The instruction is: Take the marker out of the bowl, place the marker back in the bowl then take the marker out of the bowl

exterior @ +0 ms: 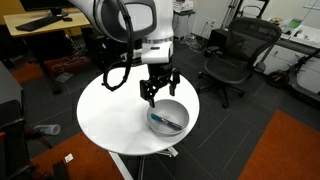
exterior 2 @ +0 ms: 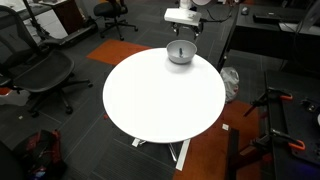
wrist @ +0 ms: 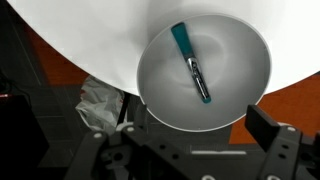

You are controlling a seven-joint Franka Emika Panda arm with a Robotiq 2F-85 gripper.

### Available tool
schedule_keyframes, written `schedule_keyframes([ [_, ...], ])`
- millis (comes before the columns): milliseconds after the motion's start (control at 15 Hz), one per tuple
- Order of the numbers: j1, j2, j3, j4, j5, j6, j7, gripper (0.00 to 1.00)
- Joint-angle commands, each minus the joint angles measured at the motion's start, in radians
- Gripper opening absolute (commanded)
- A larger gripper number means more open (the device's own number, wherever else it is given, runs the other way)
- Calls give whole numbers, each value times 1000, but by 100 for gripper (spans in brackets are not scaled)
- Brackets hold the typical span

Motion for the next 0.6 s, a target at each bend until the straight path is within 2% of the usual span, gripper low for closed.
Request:
schedule_keyframes([
  [0, 10, 73, -18, 80, 20, 3, -23, 100],
  [533, 3, 198, -23, 196, 40, -9, -40, 100],
])
